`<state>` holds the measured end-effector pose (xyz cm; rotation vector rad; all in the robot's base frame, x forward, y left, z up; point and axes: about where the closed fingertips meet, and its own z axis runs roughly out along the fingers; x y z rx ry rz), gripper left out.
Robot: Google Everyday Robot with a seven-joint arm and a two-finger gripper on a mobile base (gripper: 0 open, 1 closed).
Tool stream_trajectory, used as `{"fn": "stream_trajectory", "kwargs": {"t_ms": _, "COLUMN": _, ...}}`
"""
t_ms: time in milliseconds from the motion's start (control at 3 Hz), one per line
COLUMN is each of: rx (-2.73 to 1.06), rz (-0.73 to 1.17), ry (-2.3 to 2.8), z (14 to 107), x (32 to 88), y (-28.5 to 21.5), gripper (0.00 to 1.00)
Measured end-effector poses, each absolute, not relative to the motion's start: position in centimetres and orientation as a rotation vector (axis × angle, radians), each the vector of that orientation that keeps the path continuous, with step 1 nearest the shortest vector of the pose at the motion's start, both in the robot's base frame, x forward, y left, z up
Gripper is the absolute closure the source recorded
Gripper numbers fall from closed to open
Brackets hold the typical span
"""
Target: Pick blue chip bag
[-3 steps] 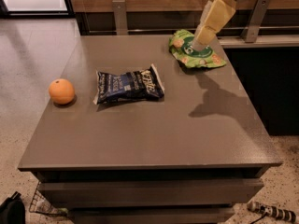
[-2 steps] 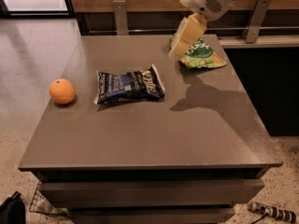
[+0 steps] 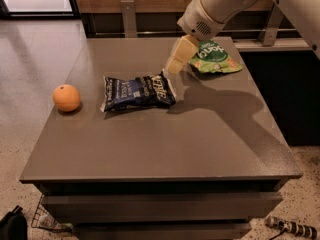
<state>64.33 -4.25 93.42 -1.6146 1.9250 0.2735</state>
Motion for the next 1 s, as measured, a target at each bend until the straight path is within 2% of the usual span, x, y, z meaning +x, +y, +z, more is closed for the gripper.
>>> {"fn": "stream_trajectory", "kwargs": {"t_ms": 667, "rx": -1.622, "rz": 0.412, "ry": 1.985, "z": 87.4, "x": 64.2, "y": -1.2, "gripper": 0.00}}
{"fn": "stream_trajectory", "kwargs": {"t_ms": 1000, "rx": -1.699, "rz": 0.546, "ry": 1.946, "z": 84.3, "x": 63.3, "y": 2.0, "gripper": 0.00}}
